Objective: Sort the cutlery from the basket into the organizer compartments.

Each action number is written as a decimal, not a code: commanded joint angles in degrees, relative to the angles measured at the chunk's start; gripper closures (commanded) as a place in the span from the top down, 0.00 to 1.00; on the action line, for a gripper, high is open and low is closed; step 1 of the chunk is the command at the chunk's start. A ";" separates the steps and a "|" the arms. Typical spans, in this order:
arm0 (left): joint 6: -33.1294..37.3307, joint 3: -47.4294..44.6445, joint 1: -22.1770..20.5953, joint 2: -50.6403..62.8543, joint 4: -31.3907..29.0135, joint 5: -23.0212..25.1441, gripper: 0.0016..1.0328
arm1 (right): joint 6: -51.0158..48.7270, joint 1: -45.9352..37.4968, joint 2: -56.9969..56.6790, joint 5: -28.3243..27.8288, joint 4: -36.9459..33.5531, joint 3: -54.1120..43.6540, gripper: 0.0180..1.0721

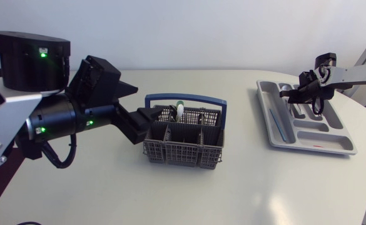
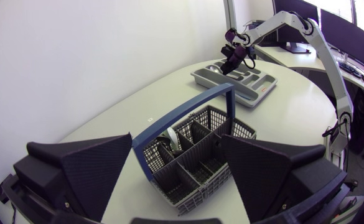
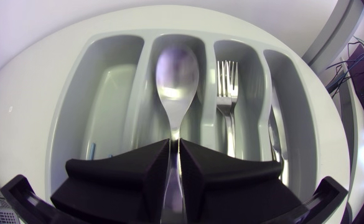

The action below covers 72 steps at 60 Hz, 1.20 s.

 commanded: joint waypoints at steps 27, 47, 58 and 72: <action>5.62 -7.18 3.35 -0.96 -5.06 4.09 0.73 | -3.86 4.33 -24.53 -3.02 4.67 -23.13 0.52; 6.24 -9.99 5.63 5.55 -3.22 5.14 0.11 | -2.19 16.20 -34.28 -9.08 2.21 -32.71 0.20; 8.08 -11.22 5.81 9.77 -1.90 5.76 0.03 | -0.25 21.73 -31.82 -10.84 2.04 -32.71 0.05; 9.31 -11.92 6.07 17.24 4.60 5.76 0.03 | 2.91 26.30 -27.25 -16.29 -0.95 -29.10 0.05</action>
